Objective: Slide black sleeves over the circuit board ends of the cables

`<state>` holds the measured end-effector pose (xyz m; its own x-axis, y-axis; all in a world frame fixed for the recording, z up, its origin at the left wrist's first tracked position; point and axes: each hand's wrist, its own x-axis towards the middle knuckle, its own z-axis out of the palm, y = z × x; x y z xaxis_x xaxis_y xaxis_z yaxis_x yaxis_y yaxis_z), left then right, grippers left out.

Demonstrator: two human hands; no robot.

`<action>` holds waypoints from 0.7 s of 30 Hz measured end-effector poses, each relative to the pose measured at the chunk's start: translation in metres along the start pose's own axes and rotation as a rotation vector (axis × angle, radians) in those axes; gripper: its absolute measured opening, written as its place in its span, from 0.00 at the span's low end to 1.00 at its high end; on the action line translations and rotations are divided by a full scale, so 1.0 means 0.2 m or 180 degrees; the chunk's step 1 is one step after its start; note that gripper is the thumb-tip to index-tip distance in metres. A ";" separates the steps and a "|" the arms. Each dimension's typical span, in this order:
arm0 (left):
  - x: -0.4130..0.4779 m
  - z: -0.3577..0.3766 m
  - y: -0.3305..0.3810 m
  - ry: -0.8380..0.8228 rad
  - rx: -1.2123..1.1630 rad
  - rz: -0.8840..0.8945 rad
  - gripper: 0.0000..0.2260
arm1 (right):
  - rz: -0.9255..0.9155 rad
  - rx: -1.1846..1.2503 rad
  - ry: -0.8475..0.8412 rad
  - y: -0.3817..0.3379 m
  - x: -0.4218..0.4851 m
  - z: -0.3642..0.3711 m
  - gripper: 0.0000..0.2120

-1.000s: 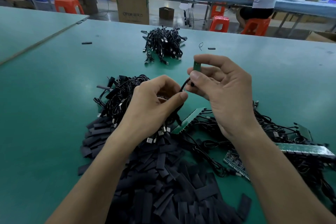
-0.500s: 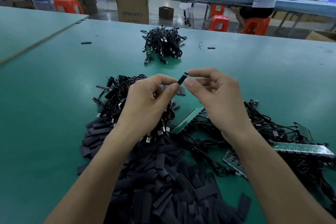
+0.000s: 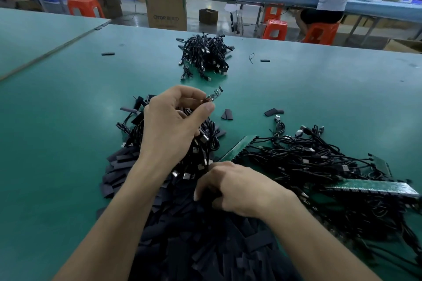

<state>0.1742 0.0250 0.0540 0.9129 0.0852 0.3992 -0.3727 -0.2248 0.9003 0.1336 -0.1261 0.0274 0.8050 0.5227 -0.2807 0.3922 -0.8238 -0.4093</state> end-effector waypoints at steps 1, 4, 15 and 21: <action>0.00 0.00 0.00 0.0017 0.0006 0.0008 0.06 | -0.0046 -0.0059 0.0042 0.00 0.00 0.01 0.17; 0.00 0.00 0.00 0.0047 0.0049 0.0031 0.06 | -0.0117 -0.0125 0.0216 0.01 0.01 0.02 0.08; 0.00 0.00 -0.02 -0.0014 0.0291 -0.0062 0.08 | -0.0073 0.2396 0.2465 0.11 -0.06 -0.17 0.18; -0.02 0.01 0.00 -0.0313 0.0289 -0.0015 0.07 | -0.0265 0.3383 0.2721 0.13 -0.10 -0.23 0.14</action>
<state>0.1708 0.0218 0.0514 0.9281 -0.0081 0.3722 -0.3559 -0.3121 0.8809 0.1485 -0.1675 0.0613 0.9697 -0.0548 0.2380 0.2366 -0.0298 -0.9711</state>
